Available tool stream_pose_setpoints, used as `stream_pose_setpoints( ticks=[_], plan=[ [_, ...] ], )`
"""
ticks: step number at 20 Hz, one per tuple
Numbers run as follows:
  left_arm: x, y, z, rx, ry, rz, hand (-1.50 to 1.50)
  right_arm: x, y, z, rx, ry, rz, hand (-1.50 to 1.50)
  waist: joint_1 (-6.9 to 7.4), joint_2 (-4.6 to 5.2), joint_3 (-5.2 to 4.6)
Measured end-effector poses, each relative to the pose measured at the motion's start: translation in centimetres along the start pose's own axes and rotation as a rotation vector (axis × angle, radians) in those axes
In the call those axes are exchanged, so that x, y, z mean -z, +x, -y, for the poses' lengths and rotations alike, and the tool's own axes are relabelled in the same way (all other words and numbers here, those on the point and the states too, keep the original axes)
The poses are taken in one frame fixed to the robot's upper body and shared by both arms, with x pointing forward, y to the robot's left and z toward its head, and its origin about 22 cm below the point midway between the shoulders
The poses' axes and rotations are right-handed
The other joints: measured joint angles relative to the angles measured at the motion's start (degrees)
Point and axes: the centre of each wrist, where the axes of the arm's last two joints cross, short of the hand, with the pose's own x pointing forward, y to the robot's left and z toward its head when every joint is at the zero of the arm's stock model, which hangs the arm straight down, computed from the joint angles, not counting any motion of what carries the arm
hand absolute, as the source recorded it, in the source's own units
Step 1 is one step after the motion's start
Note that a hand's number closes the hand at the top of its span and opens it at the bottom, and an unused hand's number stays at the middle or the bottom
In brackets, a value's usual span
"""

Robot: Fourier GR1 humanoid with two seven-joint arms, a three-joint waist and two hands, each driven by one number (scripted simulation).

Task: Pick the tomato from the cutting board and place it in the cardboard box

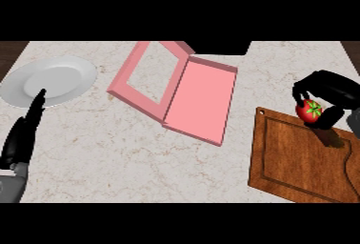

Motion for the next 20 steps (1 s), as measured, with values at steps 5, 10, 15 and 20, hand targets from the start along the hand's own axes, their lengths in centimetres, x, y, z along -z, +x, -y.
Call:
stream_pose_setpoints(
  ticks=[5, 10, 15, 20],
  plan=[
    [0.2, 0.1, -0.5, -0.001, 0.006, -0.002, 0.00, 0.1, -1.5, 3.7, -0.015, -0.184, -0.086, 1.50, -0.40, -0.18, 0.03],
    [-0.2, -0.1, -0.1, -0.001, 0.011, -0.015, 0.00, 1.0, -1.2, 7.4, -0.008, -0.369, 0.022, 1.50, -1.07, -0.54, 0.01],
    [-0.5, -0.4, -0.2, 0.002, 0.020, -0.022, 0.00, 3.4, 0.4, 9.9, 0.025, -0.425, 0.139, 1.50, -1.62, -0.74, -0.04],
    [-0.5, -0.3, -0.7, 0.002, 0.023, -0.031, 0.00, 6.5, 3.0, 11.2, 0.143, -0.411, 0.221, 1.50, -2.15, -0.97, -0.08]
  ],
)
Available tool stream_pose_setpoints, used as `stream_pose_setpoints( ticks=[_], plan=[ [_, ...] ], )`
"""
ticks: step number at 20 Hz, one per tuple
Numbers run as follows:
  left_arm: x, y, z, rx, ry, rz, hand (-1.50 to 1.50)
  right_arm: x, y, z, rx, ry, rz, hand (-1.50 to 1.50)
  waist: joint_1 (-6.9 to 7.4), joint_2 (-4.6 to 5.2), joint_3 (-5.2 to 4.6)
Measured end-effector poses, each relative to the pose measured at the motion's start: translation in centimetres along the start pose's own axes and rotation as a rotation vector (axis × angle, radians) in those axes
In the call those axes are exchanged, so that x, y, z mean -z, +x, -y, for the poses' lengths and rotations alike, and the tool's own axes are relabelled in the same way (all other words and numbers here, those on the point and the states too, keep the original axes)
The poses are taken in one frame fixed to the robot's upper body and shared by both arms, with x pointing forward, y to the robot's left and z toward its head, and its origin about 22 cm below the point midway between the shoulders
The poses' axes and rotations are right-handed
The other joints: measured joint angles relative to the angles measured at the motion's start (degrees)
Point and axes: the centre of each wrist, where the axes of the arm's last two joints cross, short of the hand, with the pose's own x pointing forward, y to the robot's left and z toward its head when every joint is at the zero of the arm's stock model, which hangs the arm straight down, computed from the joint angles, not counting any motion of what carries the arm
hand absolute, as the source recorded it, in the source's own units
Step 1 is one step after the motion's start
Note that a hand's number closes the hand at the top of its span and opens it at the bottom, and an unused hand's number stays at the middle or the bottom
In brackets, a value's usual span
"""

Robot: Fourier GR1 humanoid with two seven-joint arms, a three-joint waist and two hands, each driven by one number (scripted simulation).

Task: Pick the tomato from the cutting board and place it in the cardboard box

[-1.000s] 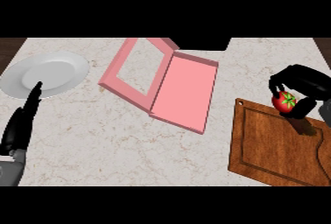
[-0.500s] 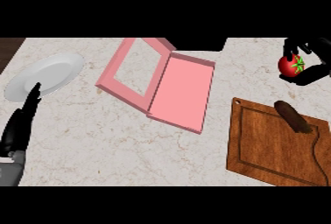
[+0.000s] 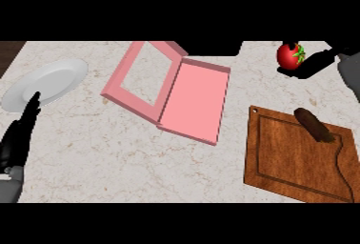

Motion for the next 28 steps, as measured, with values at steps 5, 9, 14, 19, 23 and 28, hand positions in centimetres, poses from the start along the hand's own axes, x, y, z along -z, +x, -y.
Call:
stream_pose_setpoints(
  ticks=[5, 9, 14, 19, 23, 28],
  plan=[
    [-0.1, -0.5, -0.1, 0.010, 0.013, -0.004, 0.00, 5.0, 3.2, -1.5, 0.124, 0.008, 0.001, 1.50, -0.32, -0.12, -0.02],
    [0.0, 0.0, 0.1, 0.004, 0.010, -0.004, 0.00, 8.4, 5.8, -1.6, 0.191, 0.008, -0.022, 1.50, -0.21, -0.08, -0.01],
    [-0.1, 0.1, -0.3, 0.007, -0.006, 0.004, 0.00, 12.6, 8.7, -3.8, 0.270, 0.043, -0.070, 1.50, 0.46, 0.15, 0.00],
    [-0.2, -0.1, 0.4, 0.004, -0.006, 0.012, 0.00, 15.2, 10.6, -7.2, 0.298, 0.068, -0.094, 1.50, 0.72, 0.32, -0.01],
    [0.4, 0.4, 0.3, 0.004, -0.013, 0.019, 0.00, 17.2, 12.3, -10.1, 0.284, 0.086, -0.124, 1.50, 1.27, 0.59, -0.03],
    [0.4, 0.6, 1.2, 0.001, -0.025, 0.035, 0.00, 17.9, 12.6, -12.6, 0.264, 0.100, -0.221, -1.50, 2.05, 0.90, -0.02]
  ],
)
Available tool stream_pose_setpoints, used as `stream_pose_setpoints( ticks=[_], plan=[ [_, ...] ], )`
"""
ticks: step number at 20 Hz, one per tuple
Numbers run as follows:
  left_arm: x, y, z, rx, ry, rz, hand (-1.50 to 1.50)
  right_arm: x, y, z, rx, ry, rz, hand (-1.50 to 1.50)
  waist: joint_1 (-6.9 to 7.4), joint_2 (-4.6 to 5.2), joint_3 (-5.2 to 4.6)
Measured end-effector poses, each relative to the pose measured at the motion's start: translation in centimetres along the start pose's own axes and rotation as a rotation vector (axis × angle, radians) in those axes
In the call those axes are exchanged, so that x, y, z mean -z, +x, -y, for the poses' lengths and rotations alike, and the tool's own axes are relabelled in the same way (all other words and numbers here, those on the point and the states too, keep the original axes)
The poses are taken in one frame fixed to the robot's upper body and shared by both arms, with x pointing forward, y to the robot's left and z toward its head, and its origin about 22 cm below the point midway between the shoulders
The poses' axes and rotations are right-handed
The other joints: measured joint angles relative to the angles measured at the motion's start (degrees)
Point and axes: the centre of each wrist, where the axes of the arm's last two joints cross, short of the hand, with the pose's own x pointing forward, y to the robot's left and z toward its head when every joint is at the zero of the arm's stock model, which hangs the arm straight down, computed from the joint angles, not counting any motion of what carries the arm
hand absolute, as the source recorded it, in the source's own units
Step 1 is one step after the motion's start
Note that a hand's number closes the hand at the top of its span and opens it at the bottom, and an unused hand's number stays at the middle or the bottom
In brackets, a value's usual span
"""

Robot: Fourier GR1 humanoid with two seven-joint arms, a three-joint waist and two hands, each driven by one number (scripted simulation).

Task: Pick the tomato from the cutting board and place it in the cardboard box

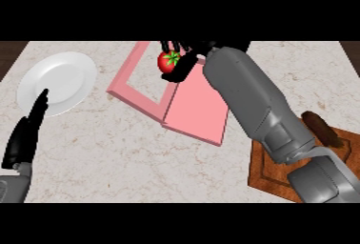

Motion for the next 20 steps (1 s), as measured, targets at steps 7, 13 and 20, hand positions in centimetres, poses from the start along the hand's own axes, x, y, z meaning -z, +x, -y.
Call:
stream_pose_setpoints(
  ticks=[7, 13, 20],
  plan=[
    [0.7, 0.4, 0.4, -0.001, -0.006, 0.011, 0.00, -0.1, -1.2, -2.4, 0.089, 0.049, -0.093, -1.50, 0.89, 0.29, 0.00],
    [0.8, 0.3, -0.1, -0.003, -0.004, 0.013, 0.00, -0.2, -1.5, -2.7, 0.176, -0.031, -0.024, -1.50, 1.16, 0.38, 0.02],
    [0.5, 0.1, 0.5, -0.002, 0.004, 0.011, 0.00, -0.7, -2.5, 0.2, 0.364, -0.201, 0.026, -1.50, 0.40, 0.28, 0.05]
  ],
)
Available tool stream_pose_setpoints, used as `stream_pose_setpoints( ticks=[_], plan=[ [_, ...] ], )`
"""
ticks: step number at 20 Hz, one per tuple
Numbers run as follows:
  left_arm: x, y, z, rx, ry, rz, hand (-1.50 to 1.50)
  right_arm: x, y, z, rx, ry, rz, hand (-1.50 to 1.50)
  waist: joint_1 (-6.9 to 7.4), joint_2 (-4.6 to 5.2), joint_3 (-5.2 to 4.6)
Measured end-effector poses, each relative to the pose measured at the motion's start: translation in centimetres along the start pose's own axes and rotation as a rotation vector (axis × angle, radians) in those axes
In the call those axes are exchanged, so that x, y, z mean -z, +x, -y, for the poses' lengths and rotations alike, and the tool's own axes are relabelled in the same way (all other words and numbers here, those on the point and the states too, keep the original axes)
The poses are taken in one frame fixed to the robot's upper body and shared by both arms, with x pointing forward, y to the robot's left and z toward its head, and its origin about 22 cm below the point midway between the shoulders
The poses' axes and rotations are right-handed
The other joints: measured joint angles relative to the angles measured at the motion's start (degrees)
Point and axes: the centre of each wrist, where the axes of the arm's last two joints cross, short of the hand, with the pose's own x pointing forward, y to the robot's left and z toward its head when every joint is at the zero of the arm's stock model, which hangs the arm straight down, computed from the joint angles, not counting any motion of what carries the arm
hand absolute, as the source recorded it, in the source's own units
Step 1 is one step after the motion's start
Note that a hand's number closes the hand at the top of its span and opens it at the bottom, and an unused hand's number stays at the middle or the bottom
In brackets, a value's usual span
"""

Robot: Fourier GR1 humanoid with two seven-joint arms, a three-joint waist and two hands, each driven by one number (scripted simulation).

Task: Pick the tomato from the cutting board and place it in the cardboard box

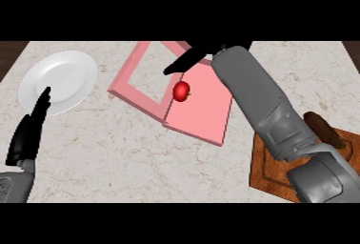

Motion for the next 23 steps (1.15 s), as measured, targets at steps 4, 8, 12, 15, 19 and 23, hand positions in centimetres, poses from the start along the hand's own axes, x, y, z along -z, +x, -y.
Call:
stream_pose_setpoints(
  ticks=[4, 8, 12, 15, 19, 23],
  plan=[
    [0.1, 0.2, -0.6, -0.001, -0.003, -0.003, 0.00, -0.5, -0.4, 3.9, 0.089, -0.063, 0.015, -1.50, -0.14, -0.01, 0.02],
    [0.1, 0.4, -0.2, -0.005, -0.001, -0.003, 0.00, -2.5, -2.0, 8.8, 0.142, -0.105, 0.011, -1.50, -0.14, 0.12, 0.03],
    [0.0, 0.4, 0.0, -0.004, -0.004, -0.006, 0.00, -5.3, -3.7, 13.6, 0.149, -0.153, -0.017, -1.50, 0.08, 0.25, 0.05],
    [0.0, 0.5, -0.3, 0.000, 0.001, 0.005, 0.00, -7.5, -4.3, 17.2, 0.140, -0.181, -0.033, -1.50, 0.35, 0.42, 0.08],
    [0.2, 0.9, -0.3, -0.001, -0.011, 0.014, 0.00, -10.7, -5.5, 20.6, 0.114, -0.202, -0.046, -1.50, 0.94, 0.80, 0.12],
    [0.6, 1.4, -0.2, -0.008, -0.011, 0.015, 0.00, -13.4, -5.9, 23.6, 0.089, -0.178, -0.053, -1.50, 1.19, 0.99, 0.18]
  ],
)
